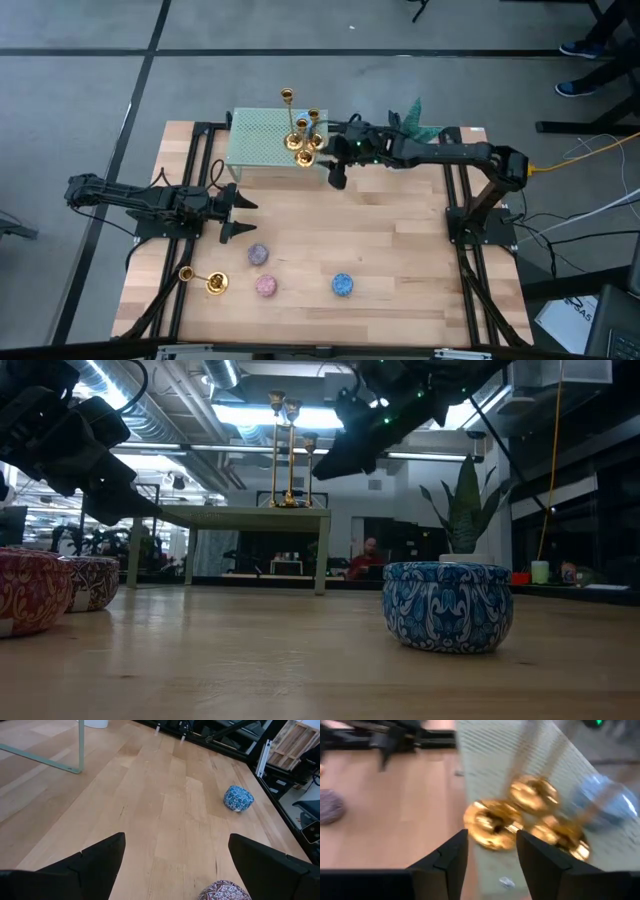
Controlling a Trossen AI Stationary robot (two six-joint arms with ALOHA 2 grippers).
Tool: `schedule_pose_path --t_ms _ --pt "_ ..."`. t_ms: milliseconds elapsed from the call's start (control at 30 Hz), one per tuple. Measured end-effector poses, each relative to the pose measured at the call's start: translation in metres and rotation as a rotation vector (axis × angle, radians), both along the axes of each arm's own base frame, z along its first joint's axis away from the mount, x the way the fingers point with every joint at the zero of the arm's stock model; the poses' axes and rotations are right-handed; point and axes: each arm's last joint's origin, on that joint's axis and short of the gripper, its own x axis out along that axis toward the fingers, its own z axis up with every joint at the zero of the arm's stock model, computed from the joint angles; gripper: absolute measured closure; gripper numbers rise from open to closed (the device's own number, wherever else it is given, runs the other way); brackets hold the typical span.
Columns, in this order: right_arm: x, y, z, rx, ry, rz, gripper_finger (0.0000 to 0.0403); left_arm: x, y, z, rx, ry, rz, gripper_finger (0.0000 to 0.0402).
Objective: Pick & Place candle stick holders
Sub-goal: Adjust the gold candle holders on the shelf
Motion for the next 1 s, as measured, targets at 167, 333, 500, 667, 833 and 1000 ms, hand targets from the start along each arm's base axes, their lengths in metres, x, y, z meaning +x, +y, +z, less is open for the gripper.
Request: schedule_pose_path --t_ms 167,333,500,667,833,1000 --pt "0.011 0.016 -0.007 -0.063 -0.006 0.084 0.0290 0.000 0.000 0.000 0.000 0.000 0.000 0.0048" --pt "0.022 0.017 -0.019 -0.068 -0.022 0.112 0.0381 0.000 0.000 0.000 0.000 0.000 0.000 0.0049" --pt "0.031 0.014 -0.029 -0.075 -0.060 0.119 0.0388 0.000 0.000 0.000 0.000 0.000 0.000 0.0048" --pt "0.032 0.012 -0.032 -0.154 -0.040 0.089 0.0398 0.000 0.000 0.000 0.000 0.000 0.000 0.0049" --pt "0.032 0.006 -0.030 -0.227 -0.041 0.056 0.0394 0.000 0.000 0.000 0.000 0.000 0.000 0.0048" --pt "0.034 -0.003 -0.037 -0.229 -0.042 0.037 0.0399 0.000 0.000 0.000 0.000 0.000 0.000 0.0049"
